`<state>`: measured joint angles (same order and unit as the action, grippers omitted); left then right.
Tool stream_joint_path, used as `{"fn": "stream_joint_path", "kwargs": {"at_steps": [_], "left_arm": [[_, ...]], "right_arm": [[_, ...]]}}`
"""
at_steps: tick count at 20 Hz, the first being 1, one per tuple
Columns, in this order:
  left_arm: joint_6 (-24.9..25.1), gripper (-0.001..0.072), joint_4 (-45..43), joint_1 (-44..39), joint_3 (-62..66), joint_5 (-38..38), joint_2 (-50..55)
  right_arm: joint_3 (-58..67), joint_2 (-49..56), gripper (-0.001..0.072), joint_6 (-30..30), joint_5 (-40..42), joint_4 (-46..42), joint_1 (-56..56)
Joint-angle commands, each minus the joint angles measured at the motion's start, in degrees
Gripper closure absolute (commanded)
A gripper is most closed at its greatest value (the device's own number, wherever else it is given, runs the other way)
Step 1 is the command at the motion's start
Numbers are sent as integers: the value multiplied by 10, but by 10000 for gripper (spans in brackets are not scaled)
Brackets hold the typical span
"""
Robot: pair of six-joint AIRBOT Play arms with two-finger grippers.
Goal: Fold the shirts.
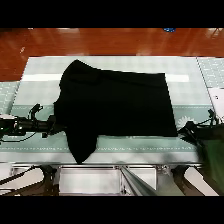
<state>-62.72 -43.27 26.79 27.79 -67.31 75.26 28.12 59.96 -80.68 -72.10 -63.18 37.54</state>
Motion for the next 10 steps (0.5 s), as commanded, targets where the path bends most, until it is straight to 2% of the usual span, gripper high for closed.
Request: {"fn": "stream_joint_path", "kwargs": {"at_steps": [1, 6, 7, 9, 10], "left_arm": [[1, 686, 0, 0, 0, 2, 0], [1, 686, 1, 0, 0, 9, 1], [1, 686, 5, 0, 0, 9, 0], [1, 686, 26, 0, 4, 4, -3], [1, 686, 31, 0, 16, -3, -9]], "right_arm": [[-2, 54, 306, 29, 2, 56, 0], [-1, 118, 320, 84, 65, 183, -28], [1, 128, 366, 89, 81, 196, -55], [24, 130, 690, 122, 82, 224, -96], [49, 122, 690, 143, 59, 247, -111]]}}
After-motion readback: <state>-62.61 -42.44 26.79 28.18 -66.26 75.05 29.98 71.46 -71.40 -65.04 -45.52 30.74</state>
